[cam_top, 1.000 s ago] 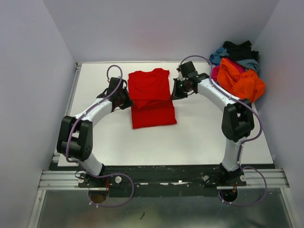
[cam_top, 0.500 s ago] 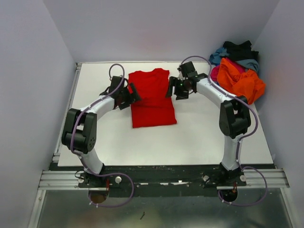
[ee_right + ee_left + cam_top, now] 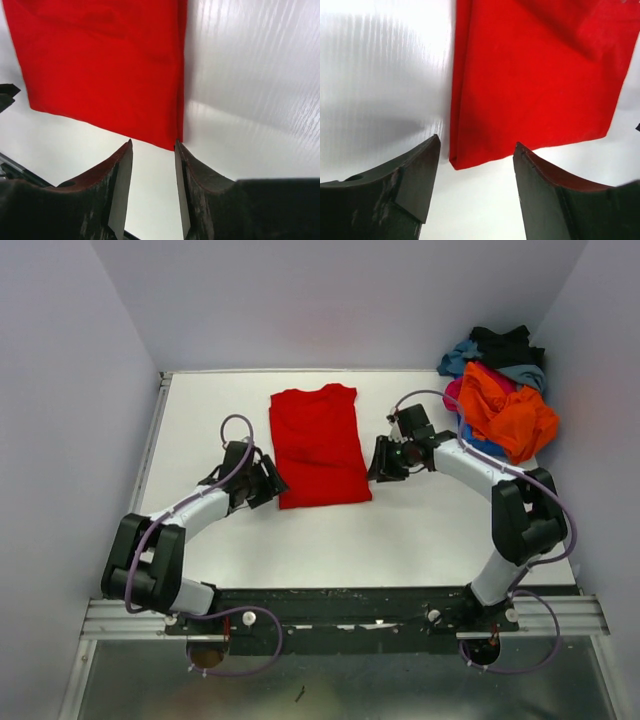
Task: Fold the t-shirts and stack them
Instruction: Grab one side of the 2/3 rectangular tshirt with both arms
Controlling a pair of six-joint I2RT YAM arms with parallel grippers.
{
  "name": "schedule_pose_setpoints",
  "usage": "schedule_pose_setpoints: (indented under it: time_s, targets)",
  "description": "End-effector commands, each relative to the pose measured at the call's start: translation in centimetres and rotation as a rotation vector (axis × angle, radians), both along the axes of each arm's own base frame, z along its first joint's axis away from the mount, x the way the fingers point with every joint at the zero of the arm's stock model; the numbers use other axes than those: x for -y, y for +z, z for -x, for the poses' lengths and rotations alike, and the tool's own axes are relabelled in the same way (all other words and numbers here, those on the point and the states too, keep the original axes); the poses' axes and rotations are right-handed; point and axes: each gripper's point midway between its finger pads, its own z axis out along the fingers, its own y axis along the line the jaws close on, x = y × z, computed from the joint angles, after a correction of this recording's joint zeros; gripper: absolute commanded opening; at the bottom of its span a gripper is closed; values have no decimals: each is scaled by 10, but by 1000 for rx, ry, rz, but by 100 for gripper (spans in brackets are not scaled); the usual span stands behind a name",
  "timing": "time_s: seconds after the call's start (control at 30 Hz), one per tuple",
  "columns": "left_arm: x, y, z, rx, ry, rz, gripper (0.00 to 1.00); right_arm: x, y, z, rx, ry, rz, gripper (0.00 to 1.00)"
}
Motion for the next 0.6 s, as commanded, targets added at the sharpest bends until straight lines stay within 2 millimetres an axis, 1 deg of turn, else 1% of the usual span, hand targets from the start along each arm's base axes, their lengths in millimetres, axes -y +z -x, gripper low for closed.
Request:
schedule_pose_setpoints:
  time_s: [0.0,0.17,0.33,0.37,0.43,0.5,0.53,0.57]
  targets:
    - [14,-13,7,-18,-27,34,69,2,-24,11,-43,24,1,46]
    - [14,-22,7,-43,-37,7,67,-1,-41,19,-89,49,-10,49]
    - [13,-29,7,-60,-38,-8,65,3,-56,23,-130,43,12,47]
    - [12,-30,7,-63,-34,-14,64,3,-59,25,-138,44,16,42]
    - [9,-34,8,-74,-32,-28,63,5,-65,27,-155,44,24,37]
    - [9,-35,9,-82,-32,-35,62,5,-70,29,-169,43,32,36]
    - [8,-35,10,-85,-34,-38,62,5,-71,30,-176,43,34,32]
    - [9,-36,11,-91,-38,-39,61,6,-73,32,-181,47,35,32]
